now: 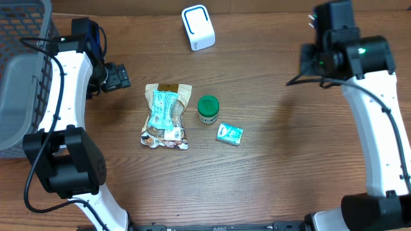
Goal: Scan the item barcode
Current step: 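Carry the yellow bottle right and set it down on the table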
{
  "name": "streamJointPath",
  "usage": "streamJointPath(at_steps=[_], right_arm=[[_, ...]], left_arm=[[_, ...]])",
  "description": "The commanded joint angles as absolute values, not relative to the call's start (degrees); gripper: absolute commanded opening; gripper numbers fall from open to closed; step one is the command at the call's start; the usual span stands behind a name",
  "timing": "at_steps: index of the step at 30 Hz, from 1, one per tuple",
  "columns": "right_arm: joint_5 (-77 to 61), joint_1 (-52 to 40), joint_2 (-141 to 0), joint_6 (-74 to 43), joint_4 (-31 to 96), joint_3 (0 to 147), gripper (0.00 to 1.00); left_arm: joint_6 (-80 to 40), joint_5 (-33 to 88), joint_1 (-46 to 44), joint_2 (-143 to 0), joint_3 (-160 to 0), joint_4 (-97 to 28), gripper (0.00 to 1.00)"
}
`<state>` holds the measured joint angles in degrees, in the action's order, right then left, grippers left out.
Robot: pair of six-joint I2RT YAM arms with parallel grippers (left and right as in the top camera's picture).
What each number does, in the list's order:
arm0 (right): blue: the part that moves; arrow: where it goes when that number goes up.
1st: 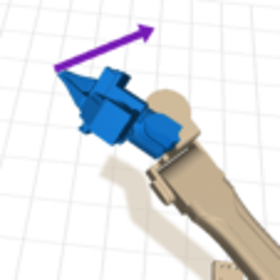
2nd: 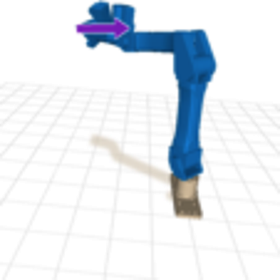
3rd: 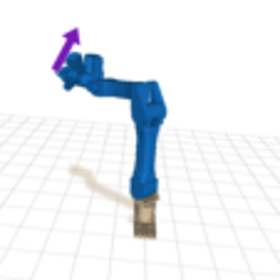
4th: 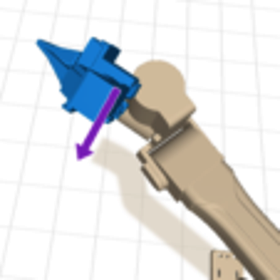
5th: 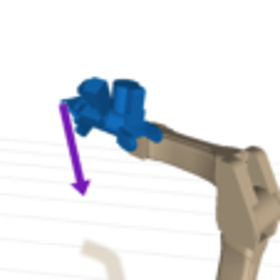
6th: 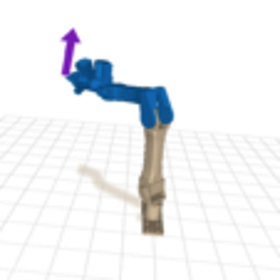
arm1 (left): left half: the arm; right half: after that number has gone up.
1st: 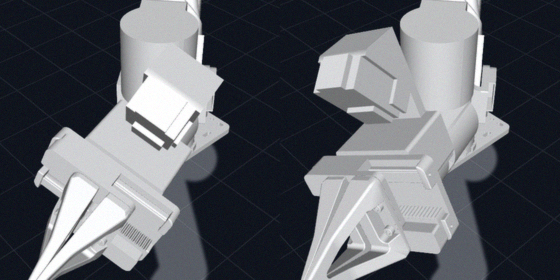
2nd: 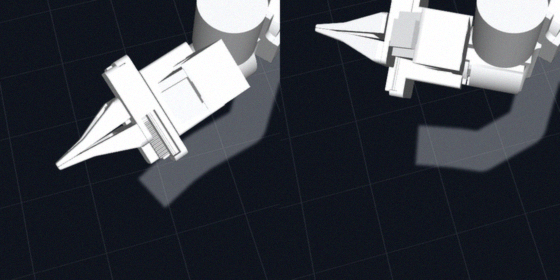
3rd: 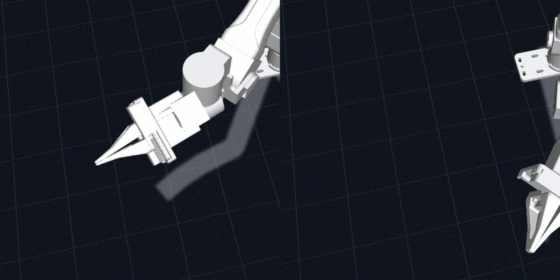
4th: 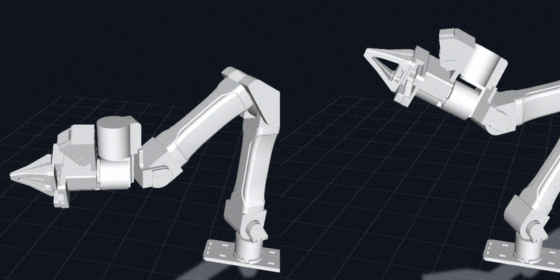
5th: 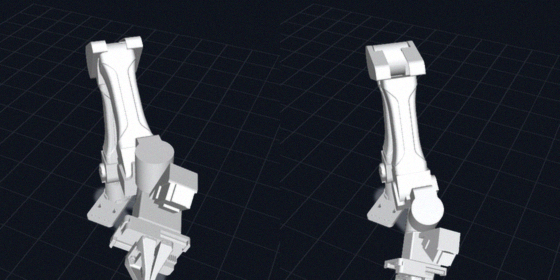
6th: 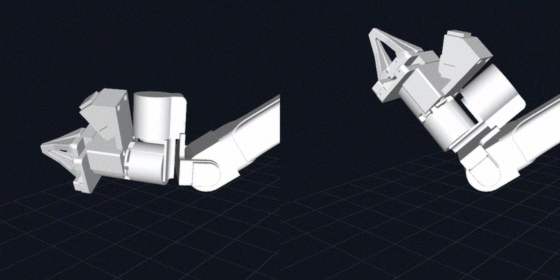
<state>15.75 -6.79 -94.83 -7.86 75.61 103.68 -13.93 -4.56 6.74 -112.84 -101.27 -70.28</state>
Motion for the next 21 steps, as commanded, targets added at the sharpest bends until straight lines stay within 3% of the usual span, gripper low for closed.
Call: streamJointPath(at_steps=[1,10,17,18,20,21], right_arm=[[13.8,-2.74,-95.39,-16.58,75.11,98.48,0.04],[11.66,2.92,-95.39,-16.75,63.83,80.9,0.04],[11.7,3.42,-95.42,-16.75,61.54,77.23,0.04],[11.68,3.4,-95.42,-16.75,61.56,77.23,0.06],[11.68,3.4,-95.42,-16.75,61.67,77.23,0.2],[11.68,3.4,-95.42,-16.75,61.76,77.23,0.2]], left_arm=[[-13.26,-4.86,6.35,-112.27,-102.15,-70.19,0.99],[-13.26,-4.86,6.35,-112.27,-102.15,-70.06,1.0],[-13.26,-4.86,6.35,-112.27,-102.15,-70.06,1.0],[-13.26,-4.86,6.35,-112.27,-102.15,-70.06,0.99],[-13.26,-4.86,6.35,-112.27,-102.15,-70.06,1.0],[-13.26,-4.86,6.35,-112.27,-102.15,-70.04,0.99]])
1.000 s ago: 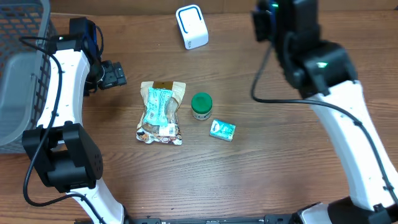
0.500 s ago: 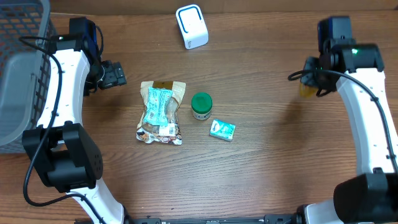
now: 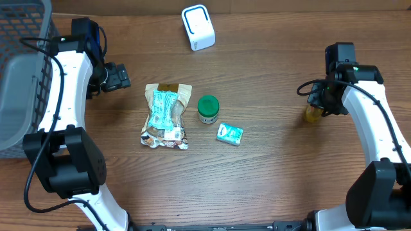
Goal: Scan the item barcode
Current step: 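Carry the yellow bottle right and set it down on the table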
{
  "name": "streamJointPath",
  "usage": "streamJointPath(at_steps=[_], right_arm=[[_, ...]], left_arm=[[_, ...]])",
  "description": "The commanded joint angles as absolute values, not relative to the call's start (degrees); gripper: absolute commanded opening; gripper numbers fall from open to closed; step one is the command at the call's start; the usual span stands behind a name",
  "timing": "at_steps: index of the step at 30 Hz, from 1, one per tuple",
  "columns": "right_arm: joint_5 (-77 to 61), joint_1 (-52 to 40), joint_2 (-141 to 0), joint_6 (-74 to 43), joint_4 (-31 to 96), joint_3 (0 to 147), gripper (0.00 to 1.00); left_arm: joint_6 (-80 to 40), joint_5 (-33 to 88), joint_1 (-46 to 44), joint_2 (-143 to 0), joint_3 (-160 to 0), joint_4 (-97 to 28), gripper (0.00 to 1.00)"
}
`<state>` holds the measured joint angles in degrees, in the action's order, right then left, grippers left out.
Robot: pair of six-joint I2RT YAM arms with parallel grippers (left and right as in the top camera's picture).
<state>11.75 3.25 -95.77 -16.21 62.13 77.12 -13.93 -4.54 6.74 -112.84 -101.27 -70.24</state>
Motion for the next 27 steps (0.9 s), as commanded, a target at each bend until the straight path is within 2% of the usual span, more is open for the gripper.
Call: streamJointPath(at_steps=[1,5,16,27], right_arm=[[11.68,3.4,-95.42,-16.75,61.78,77.23,0.21],[11.68,3.4,-95.42,-16.75,62.06,77.23,0.22],[11.68,3.4,-95.42,-16.75,62.98,77.23,0.43],[11.75,3.4,-95.42,-16.73,61.69,77.23,0.52]], left_arm=[[-13.26,-4.86,6.35,-112.27,-102.15,-70.04,0.99],[-13.26,-4.86,6.35,-112.27,-102.15,-70.06,1.0],[-13.26,-4.86,6.33,-112.27,-102.15,-70.04,1.0],[-13.26,-4.86,5.93,-112.27,-102.15,-70.04,1.0]])
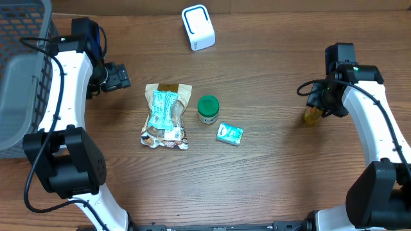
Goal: Scan the item barcode
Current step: 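Carry the yellow bottle right and set it down on the table, then release the bottle and move the right gripper over the green tissue pack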
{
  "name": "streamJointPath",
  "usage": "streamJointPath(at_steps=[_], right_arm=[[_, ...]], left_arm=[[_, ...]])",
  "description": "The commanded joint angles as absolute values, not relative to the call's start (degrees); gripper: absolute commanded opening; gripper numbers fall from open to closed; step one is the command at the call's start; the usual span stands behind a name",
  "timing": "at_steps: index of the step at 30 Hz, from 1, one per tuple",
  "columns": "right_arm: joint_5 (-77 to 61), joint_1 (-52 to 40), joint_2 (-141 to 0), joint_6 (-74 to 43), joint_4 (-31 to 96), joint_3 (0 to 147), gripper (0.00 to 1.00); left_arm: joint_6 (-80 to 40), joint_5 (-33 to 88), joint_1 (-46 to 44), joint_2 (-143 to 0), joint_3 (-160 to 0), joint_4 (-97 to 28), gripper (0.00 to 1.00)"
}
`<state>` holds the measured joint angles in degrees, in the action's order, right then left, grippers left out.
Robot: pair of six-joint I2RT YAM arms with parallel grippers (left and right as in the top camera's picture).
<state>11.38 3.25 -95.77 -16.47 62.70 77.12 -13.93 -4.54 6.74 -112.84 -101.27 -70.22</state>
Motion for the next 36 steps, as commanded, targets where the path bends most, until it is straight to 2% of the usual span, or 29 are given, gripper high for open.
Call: streamJointPath(at_steps=[1,4,11,15,19,24,36], right_arm=[[11.75,3.4,-95.42,-16.73,60.77,77.3,0.53],[11.79,3.4,-95.39,-14.9,57.6,80.16,0.55],[11.29,3.18,-95.39,-14.57,60.03,93.23,0.56],[3.4,1.96,-95.39,-14.55,60.49,97.17,0.56],[-6.15,0.16,-95.5,-14.55,61.65,96.64,0.56],[-11.62,-3.36,-95.5,-14.57,63.99,94.3,0.56],[-12.29,-15.77,-98.0,-14.66,61.32,84.03,0.56]], left_arm=[[-13.26,-4.86,5.78,-112.27,-102.15,-70.04,1.0],[-13.26,-4.86,5.5,-112.27,-102.15,-70.04,0.99],[-13.26,-4.86,5.58,-112.27,-102.15,-70.04,1.0],[-13.26,-4.86,5.54,-112.27,-102.15,-70.04,1.0],[-13.26,-4.86,5.56,-112.27,-102.15,-70.04,1.0],[-13.26,-4.86,5.56,-112.27,-102.15,-70.04,1.0],[-13.26,-4.86,5.56,-112.27,-102.15,-70.04,1.0]])
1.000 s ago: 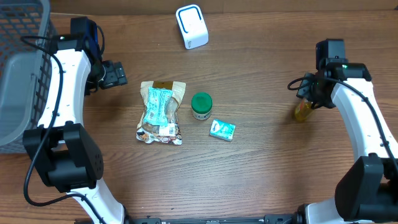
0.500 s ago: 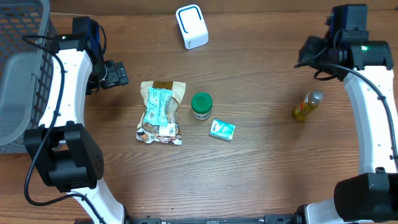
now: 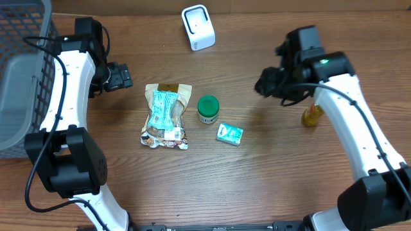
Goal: Scan the item barcode
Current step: 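Release the bottle and move the right gripper over the green tissue pack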
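The white scanner stands at the back middle of the table. In the centre lie a snack bag, a green-lidded jar and a small teal box. A small yellow bottle stands alone at the right. My right gripper hovers left of the bottle and apart from it, between bottle and jar, with nothing in it. My left gripper hangs left of the snack bag's top; its fingers are too dark to read.
A grey wire basket fills the left edge, beside my left arm. The table's back edge runs just behind the scanner. Bare wood lies in front of the three central items.
My right gripper was down at the yellow bottle on the right. Now it is away to the left, nearer the jar, and the bottle stands by itself. The left arm barely shifted.
First my right arm was raised at the back right, with no bottle visible on the table. At the following two moments its gripper was low at the yellow bottle on the right. Now the bottle stands free and the gripper has moved toward the centre.
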{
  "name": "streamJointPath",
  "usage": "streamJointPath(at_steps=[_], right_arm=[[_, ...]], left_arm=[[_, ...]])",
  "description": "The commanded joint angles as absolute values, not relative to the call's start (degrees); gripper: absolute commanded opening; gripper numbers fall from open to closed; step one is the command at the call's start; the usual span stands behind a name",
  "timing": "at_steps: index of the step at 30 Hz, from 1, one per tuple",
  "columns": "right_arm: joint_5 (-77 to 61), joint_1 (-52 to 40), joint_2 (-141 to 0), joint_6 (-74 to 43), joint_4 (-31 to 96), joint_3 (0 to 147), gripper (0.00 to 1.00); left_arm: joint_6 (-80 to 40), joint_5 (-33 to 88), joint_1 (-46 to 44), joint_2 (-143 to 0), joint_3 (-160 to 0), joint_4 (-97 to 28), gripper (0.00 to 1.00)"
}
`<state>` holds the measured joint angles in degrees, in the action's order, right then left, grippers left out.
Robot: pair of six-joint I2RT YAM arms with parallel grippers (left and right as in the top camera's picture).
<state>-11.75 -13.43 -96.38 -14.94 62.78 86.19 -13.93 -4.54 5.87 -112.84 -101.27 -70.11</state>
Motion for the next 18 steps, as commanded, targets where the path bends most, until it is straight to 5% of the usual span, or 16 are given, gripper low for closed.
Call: streamJointPath(at_steps=[1,18], right_arm=[[-12.27,-16.82,-98.48,-14.66,60.47,83.2,0.58],[-10.39,-23.94,-102.15,-15.03,56.16,72.12,0.59]], left_arm=[[-13.26,-4.86,5.56,-112.27,-102.15,-70.04,1.0],[-13.26,-4.86,5.54,-112.27,-102.15,-70.02,1.0]])
